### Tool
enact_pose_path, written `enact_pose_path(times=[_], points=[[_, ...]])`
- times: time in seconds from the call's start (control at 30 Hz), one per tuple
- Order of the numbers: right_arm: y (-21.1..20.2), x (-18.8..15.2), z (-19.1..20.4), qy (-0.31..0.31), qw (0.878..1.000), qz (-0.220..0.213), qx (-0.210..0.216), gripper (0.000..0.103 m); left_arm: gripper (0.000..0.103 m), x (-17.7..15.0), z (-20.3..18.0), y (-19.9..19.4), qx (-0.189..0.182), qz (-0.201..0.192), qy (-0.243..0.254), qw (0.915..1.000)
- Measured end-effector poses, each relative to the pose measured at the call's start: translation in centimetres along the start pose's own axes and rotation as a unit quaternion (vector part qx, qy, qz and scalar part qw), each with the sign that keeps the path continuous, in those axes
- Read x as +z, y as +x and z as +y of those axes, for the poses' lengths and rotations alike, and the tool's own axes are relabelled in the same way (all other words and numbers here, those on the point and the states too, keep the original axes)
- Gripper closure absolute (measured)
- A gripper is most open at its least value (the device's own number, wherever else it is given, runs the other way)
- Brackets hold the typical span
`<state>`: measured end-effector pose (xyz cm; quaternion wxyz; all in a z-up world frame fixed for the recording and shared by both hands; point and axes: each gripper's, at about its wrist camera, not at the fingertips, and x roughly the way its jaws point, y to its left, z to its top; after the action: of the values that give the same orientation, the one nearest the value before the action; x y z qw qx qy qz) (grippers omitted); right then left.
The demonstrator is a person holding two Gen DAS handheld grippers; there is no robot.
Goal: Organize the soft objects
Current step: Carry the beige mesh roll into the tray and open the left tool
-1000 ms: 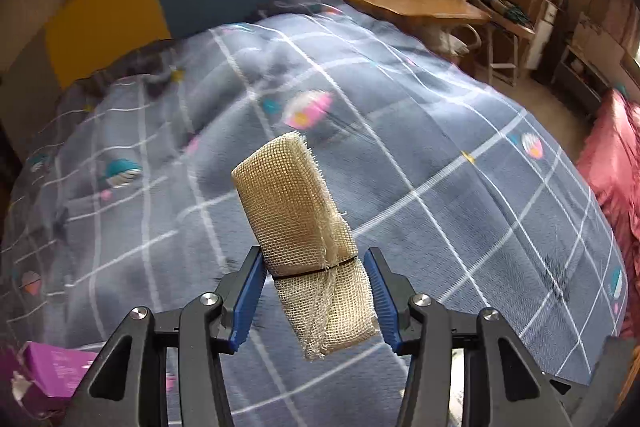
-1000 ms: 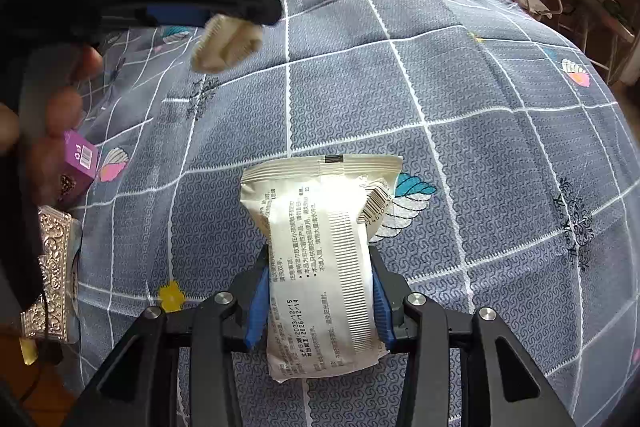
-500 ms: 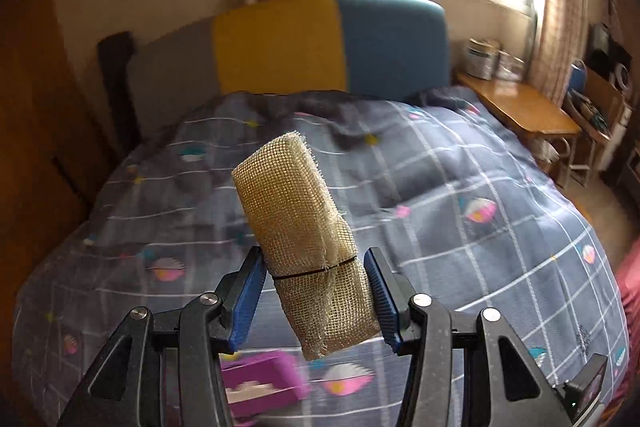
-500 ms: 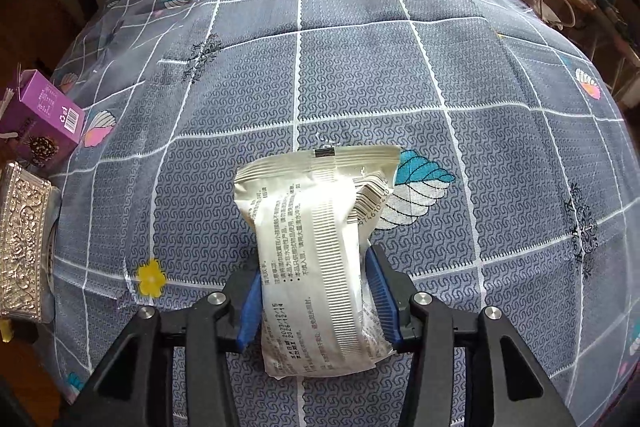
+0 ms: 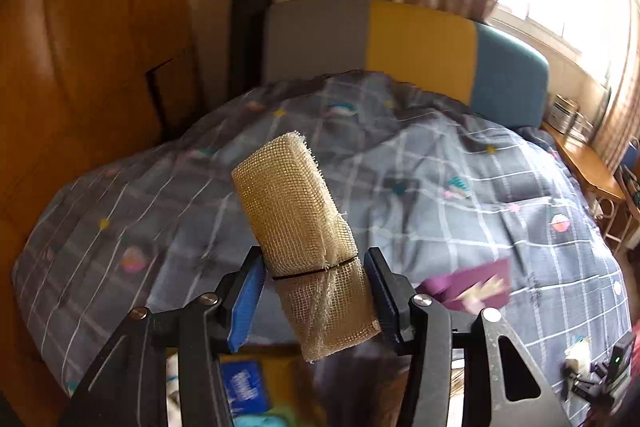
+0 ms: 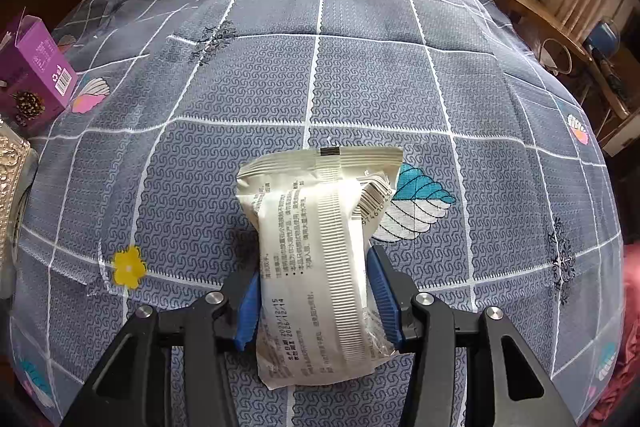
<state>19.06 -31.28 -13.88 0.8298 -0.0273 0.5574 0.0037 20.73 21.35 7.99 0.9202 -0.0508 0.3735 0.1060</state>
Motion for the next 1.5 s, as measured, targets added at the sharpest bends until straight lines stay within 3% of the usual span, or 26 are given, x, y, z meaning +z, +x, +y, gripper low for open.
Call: enact_pose_path(times=[0.1, 0.33, 0.57, 0.83, 1.1, 1.5], points=[[0.2, -0.1, 0.5, -0.007, 1.000, -0.002, -0.006, 0.051, 0.052, -3.2, 3.3, -0.7, 0.003, 0.001, -0.016, 0.9999], [-0.5, -0.8, 0.1, 0.006, 1.000, 0.005, -0.012, 0.050, 0.052, -9.6, 5.9, -3.1, 0.008, -0.018, -0.013, 0.9997], [-0.7, -0.6, 1.3, 0.041, 0.998, 0.016, -0.054, 0.050, 0.052, -14.0, 7.0, -6.1, 0.013, -0.035, 0.004, 0.9993], [-1.5, -1.2, 2.9, 0.033, 0.995, -0.006, -0.090, 0.054, 0.051, -17.3, 7.1, -8.5, 0.014, -0.046, 0.016, 0.9987], [-1.3, -1.2, 2.6, 0.024, 0.995, -0.014, -0.099, 0.054, 0.051, -19.4, 7.4, -8.9, -0.001, -0.032, 0.010, 0.9994], [-2.2, -1.8, 3.6, 0.001, 0.994, -0.020, -0.112, 0.055, 0.051, -22.4, 8.5, -8.4, 0.006, 0.000, -0.002, 1.0000]])
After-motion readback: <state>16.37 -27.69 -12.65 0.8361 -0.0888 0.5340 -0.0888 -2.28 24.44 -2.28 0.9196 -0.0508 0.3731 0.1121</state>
